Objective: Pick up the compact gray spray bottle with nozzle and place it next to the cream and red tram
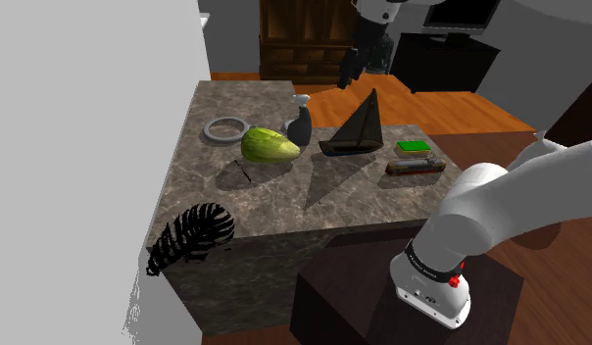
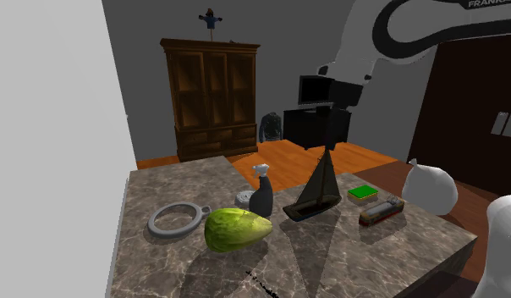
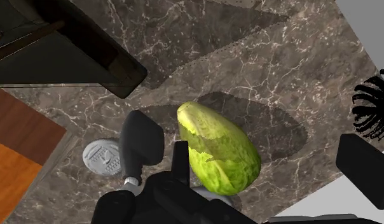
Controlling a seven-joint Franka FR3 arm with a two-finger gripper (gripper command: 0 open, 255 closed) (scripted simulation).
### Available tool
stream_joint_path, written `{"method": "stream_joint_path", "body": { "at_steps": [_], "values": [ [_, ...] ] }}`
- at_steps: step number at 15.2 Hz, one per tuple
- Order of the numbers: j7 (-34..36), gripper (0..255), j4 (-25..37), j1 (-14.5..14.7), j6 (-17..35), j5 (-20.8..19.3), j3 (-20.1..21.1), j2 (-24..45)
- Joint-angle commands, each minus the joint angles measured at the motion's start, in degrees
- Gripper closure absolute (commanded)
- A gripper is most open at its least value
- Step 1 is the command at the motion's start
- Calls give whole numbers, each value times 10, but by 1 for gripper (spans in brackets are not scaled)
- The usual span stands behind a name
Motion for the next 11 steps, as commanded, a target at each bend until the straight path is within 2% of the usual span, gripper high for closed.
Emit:
{"method": "stream_joint_path", "body": {
  "at_steps": [1,6,11],
  "values": [
    [-46,0,22,6,10,-1,-23,40],
    [-155,0,83,23,38,13,-73,151],
    [-266,0,166,30,49,48,-110,275]
  ]
}}
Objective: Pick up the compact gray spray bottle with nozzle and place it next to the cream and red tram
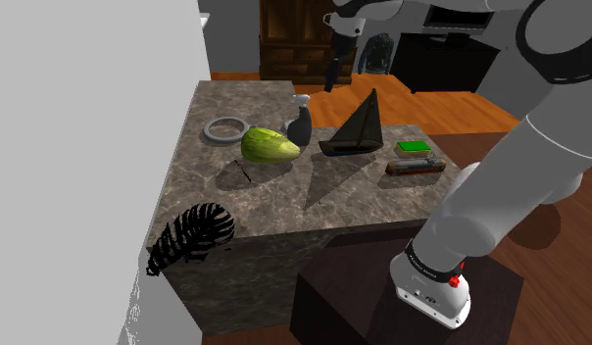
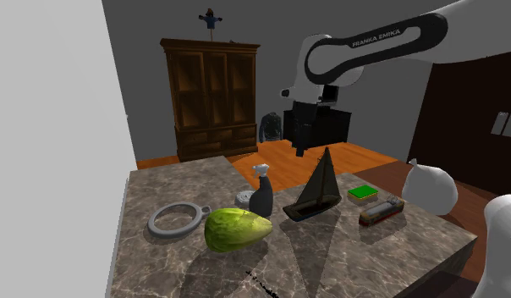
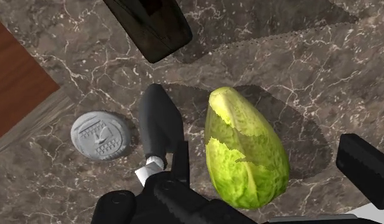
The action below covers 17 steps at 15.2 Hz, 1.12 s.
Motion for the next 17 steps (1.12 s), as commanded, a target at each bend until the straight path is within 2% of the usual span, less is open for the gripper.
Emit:
{"method": "stream_joint_path", "body": {
  "at_steps": [1,5,11,17],
  "values": [
    [-50,0,37,-1,3,18,-13,53],
    [-132,0,124,-11,-5,56,-23,159],
    [-224,0,273,-45,-37,98,-11,309],
    [-228,0,236,-43,6,102,-7,315]
  ]
}}
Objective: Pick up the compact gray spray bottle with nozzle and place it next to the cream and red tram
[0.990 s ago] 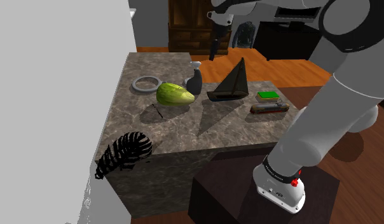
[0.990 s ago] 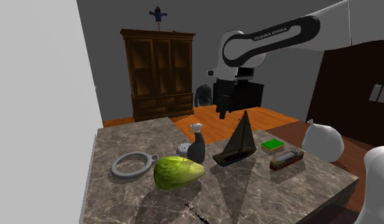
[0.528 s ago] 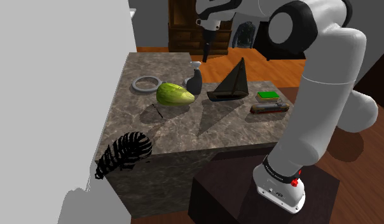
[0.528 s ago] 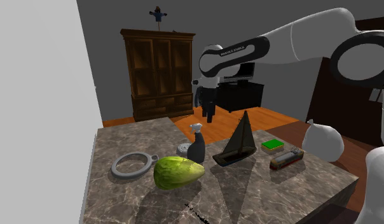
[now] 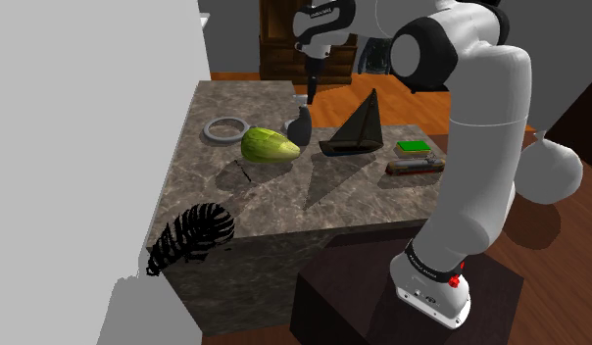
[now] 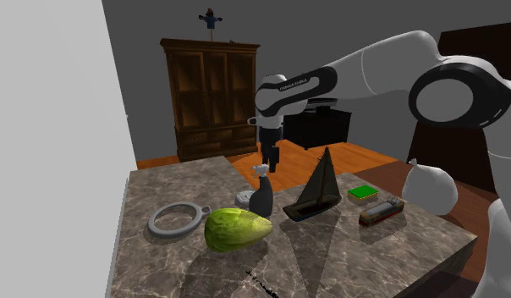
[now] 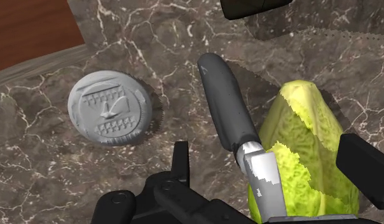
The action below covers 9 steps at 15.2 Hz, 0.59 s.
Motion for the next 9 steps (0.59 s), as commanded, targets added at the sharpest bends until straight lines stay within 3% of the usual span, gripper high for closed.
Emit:
{"method": "stream_joint_path", "body": {
  "at_steps": [1,9],
  "values": [
    [-1,0,-12,1,15,2,1,3],
    [-1,0,-15,2,19,2,2,4]
  ]
}}
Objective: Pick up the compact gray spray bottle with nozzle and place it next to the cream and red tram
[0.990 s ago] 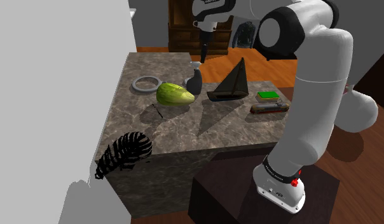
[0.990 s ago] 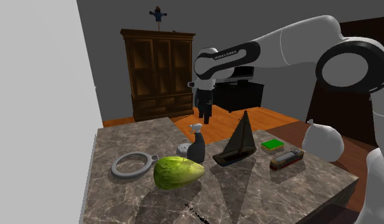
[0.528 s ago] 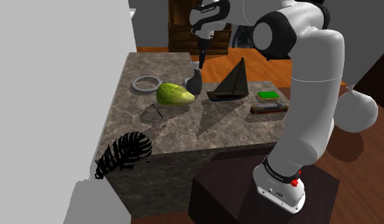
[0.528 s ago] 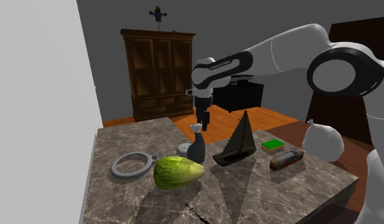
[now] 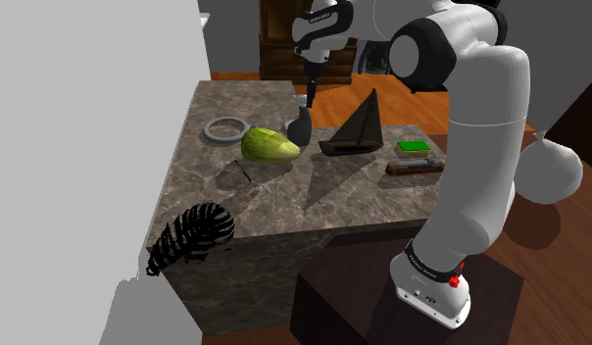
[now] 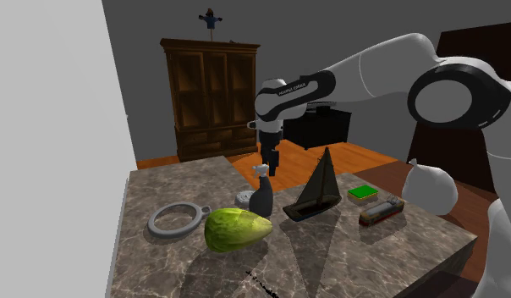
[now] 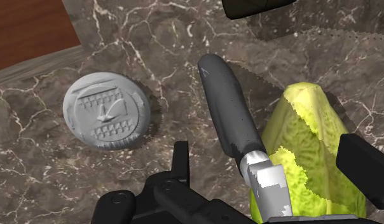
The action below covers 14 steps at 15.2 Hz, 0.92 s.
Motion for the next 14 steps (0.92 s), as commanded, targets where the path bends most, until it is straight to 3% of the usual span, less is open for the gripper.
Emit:
{"method": "stream_joint_path", "body": {
  "at_steps": [1,10,14],
  "values": [
    [0,255,0,0,0,0,0,0],
    [0,255,0,0,0,0,0,0],
    [4,255,21,-1,-27,-4,-2,-7]
  ]
}}
